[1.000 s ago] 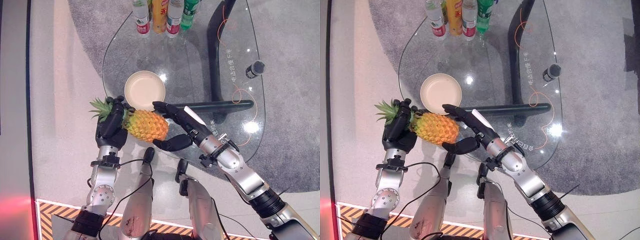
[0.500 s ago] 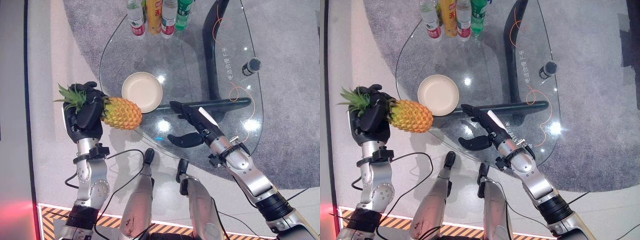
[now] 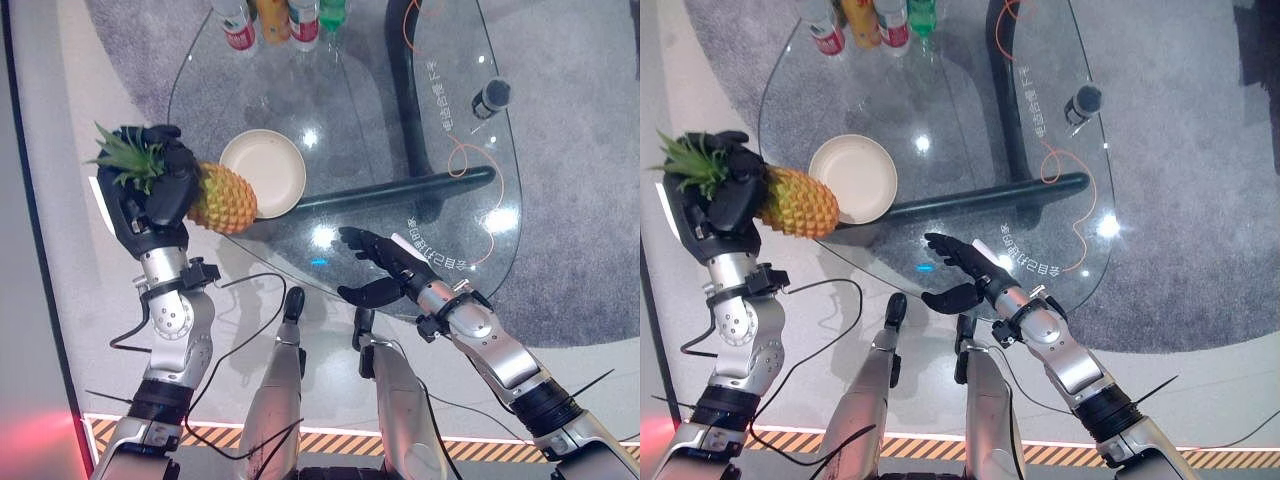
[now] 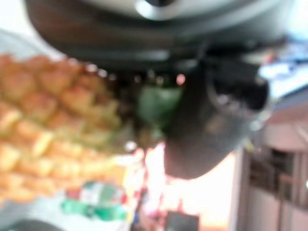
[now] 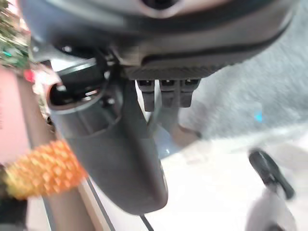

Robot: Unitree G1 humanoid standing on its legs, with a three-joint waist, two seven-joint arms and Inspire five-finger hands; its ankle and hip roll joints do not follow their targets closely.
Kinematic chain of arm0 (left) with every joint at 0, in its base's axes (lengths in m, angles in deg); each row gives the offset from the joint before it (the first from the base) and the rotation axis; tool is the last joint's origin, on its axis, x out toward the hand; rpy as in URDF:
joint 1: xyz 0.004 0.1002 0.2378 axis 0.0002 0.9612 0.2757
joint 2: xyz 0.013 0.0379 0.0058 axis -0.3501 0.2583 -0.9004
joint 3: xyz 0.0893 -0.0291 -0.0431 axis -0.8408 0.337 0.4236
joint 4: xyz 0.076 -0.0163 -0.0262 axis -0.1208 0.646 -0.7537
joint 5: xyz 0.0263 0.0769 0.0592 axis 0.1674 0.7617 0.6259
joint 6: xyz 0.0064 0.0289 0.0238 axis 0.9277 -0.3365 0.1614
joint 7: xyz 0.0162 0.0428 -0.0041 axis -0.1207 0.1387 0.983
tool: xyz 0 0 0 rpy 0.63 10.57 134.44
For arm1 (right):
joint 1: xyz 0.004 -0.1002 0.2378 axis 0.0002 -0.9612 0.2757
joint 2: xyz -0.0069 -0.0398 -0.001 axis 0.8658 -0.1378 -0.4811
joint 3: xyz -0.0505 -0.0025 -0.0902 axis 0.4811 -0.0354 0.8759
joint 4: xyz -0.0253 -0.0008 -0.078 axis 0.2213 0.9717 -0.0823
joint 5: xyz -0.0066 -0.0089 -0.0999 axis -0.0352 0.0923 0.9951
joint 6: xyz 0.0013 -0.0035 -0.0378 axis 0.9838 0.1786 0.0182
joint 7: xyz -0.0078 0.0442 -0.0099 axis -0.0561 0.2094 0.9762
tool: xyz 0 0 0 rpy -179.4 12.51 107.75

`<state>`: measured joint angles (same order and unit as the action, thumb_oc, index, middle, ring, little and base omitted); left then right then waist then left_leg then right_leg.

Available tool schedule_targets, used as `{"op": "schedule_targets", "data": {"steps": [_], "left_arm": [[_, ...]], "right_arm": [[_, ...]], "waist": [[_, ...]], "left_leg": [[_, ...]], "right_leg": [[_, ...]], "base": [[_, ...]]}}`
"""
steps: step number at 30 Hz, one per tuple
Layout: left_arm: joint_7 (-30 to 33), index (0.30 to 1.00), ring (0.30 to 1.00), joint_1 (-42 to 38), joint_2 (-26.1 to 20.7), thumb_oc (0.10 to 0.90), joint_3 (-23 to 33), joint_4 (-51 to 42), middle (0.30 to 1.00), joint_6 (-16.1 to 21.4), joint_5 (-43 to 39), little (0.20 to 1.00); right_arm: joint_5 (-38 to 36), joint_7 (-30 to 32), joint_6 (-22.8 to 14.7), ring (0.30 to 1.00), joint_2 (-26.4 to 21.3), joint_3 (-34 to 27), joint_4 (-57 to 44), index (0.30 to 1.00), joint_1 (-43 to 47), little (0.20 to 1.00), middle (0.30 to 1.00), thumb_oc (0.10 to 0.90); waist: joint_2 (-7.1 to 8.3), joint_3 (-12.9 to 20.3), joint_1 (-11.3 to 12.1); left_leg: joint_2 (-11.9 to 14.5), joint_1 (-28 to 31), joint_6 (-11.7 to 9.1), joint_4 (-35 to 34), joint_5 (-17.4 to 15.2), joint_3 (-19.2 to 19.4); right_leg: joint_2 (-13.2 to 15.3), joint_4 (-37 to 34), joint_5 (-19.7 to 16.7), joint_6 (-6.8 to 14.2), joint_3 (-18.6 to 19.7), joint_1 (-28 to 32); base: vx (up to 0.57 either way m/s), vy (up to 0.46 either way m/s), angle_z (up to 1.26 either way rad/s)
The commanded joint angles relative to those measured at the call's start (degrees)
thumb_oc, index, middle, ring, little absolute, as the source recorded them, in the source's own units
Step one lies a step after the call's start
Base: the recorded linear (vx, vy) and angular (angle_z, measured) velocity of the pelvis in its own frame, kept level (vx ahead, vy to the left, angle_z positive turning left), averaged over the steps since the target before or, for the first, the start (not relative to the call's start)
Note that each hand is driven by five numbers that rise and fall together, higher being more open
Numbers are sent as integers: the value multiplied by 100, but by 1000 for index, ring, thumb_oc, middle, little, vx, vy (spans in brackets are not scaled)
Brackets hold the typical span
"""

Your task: Pick up the fruit to the plate

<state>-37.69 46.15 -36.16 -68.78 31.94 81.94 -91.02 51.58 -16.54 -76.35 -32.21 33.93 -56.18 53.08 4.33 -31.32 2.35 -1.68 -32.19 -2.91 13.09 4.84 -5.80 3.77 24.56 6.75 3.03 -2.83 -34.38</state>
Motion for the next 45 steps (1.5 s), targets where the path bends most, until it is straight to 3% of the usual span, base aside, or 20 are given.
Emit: {"op": "schedule_targets", "data": {"steps": [1, 8, 14, 30, 45], "left_arm": [[257, 300, 300, -621, -358, 100, 198, -386, 300, 1024, 754, 200], [1218, 300, 300, -1054, -257, 100, 68, 58, 300, 1292, 1901, 200], [2397, 300, 300, -1381, -381, 100, -29, 427, 300, 1034, 3221, 200], [3654, 300, 300, -2064, -418, 100, -193, 1419, 300, 1174, 3881, 200], [3853, 300, 300, -2606, -333, 100, -310, 2186, 300, 1425, 3446, 200]], "right_arm": [[-535, -187, -100, 900, 43, 196, -438, 900, 276, 900, 900, 800], [-764, -335, -98, 900, 92, 381, 242, 900, 380, 900, 900, 800], [-862, -536, -13, 900, 42, 436, 430, 900, 461, 900, 900, 800], [-852, -600, 90, 900, -48, 634, 671, 900, 868, 900, 900, 800], [-853, -632, 310, 900, -54, 676, 839, 900, 1300, 900, 900, 800]], "waist": [[5, 153, -180], [-96, 153, -303], [-140, 153, -376], [-219, 153, -511], [-303, 153, -596]], "left_leg": [[-424, -191, 254, 735, -790, 436], [-442, -593, 245, 776, -790, 574], [-470, -849, 216, 810, -756, 643], [-480, -1466, 196, 849, -641, 768], [-473, -2103, 155, 1051, -571, 842]], "right_leg": [[-369, -606, -635, 243, 222, -41], [-412, -532, -635, 179, 287, -541], [-426, -484, -669, 141, 292, -850], [-493, -311, -755, 69, 295, -1638], [-483, -115, -893, 89, 291, -2363]], "base": [[-37, 106, -10], [-33, 112, -7], [-18, 97, -8], [-11, 62, -3], [-7, 54, -1]]}}
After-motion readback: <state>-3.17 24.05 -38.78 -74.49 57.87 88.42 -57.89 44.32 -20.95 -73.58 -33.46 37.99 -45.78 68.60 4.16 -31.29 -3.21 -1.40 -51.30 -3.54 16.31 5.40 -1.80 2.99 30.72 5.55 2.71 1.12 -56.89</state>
